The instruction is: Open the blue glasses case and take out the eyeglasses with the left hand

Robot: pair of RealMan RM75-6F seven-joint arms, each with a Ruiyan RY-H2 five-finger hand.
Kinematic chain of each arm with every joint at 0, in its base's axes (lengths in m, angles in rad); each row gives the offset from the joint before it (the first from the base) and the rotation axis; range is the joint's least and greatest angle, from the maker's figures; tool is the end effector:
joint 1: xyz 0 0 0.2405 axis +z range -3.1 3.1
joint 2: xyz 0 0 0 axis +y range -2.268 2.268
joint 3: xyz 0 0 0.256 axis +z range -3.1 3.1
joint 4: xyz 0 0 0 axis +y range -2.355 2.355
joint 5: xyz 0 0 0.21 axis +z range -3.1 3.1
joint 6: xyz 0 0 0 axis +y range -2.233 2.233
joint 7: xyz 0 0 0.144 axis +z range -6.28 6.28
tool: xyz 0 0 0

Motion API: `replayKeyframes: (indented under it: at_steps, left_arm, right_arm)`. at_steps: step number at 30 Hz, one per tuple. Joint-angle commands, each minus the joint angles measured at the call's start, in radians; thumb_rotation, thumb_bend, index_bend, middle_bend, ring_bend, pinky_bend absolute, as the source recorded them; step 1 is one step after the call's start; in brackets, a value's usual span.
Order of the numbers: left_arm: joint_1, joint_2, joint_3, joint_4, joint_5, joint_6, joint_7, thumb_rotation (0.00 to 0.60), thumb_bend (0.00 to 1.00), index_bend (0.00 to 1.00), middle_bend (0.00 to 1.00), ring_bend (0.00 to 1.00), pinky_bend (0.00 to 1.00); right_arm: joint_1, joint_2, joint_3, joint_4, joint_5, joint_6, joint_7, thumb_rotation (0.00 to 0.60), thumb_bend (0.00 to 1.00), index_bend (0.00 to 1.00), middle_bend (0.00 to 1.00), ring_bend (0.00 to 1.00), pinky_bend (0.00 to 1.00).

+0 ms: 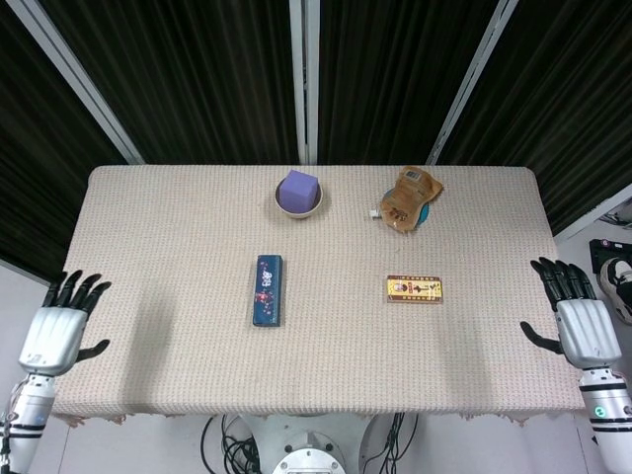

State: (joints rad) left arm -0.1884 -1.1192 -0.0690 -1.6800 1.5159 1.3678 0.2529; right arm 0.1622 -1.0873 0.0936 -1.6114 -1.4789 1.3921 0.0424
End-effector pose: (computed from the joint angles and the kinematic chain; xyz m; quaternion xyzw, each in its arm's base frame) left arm -0.2785 0.2129 0.1389 -0.6745 -0.3168 -0.3418 0.5726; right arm -0.3021 -0.2141 0.1648 0.6085 -0.3871 0.3989 0.5664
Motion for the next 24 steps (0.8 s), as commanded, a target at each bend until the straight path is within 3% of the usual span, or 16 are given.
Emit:
replayKeyframes:
  at_steps: [1, 3, 7, 10, 18, 24]
  left_arm:
    - [-0.136, 0.032, -0.04, -0.022, 0.065, -0.139, -0.07, 0.6, 0.21, 0.18, 0.11, 0.0, 0.0]
    - [-0.221, 0.026, -0.061, -0.016, 0.089, -0.227, -0.116, 0.6, 0.29, 0.19, 0.12, 0.0, 0.0]
    - [-0.384, -0.031, -0.103, 0.035, 0.097, -0.392, -0.224, 0.6, 0.58, 0.24, 0.18, 0.0, 0.0]
    - [-0.497, -0.088, -0.129, 0.083, 0.089, -0.504, -0.298, 0.6, 0.67, 0.26, 0.2, 0.01, 0.0]
    - [-0.738, -0.238, -0.146, 0.237, 0.05, -0.755, -0.389, 0.6, 0.67, 0.29, 0.25, 0.02, 0.0]
    - [-0.83, -0.335, -0.144, 0.355, -0.014, -0.847, -0.365, 0.6, 0.65, 0.29, 0.26, 0.02, 0.0]
  right_arm:
    - [0.006, 0.003, 0.0, -0.004, -0.006, -0.004, -0.006, 0.6, 0.18, 0.02, 0.07, 0.0, 0.0]
    - [0.01, 0.006, 0.001, -0.01, -0.007, -0.007, -0.013, 0.6, 0.18, 0.03, 0.07, 0.0, 0.0]
    - [0.014, 0.011, 0.001, -0.02, -0.007, -0.012, -0.023, 0.6, 0.18, 0.03, 0.07, 0.0, 0.0]
    - [0.014, 0.014, -0.001, -0.023, -0.006, -0.014, -0.026, 0.6, 0.18, 0.03, 0.07, 0.0, 0.0]
    - [0.005, 0.019, -0.004, -0.018, 0.005, -0.006, -0.012, 0.6, 0.18, 0.02, 0.07, 0.0, 0.0]
    - [0.0, 0.013, -0.008, 0.001, 0.004, -0.002, 0.01, 0.6, 0.18, 0.02, 0.07, 0.0, 0.0]
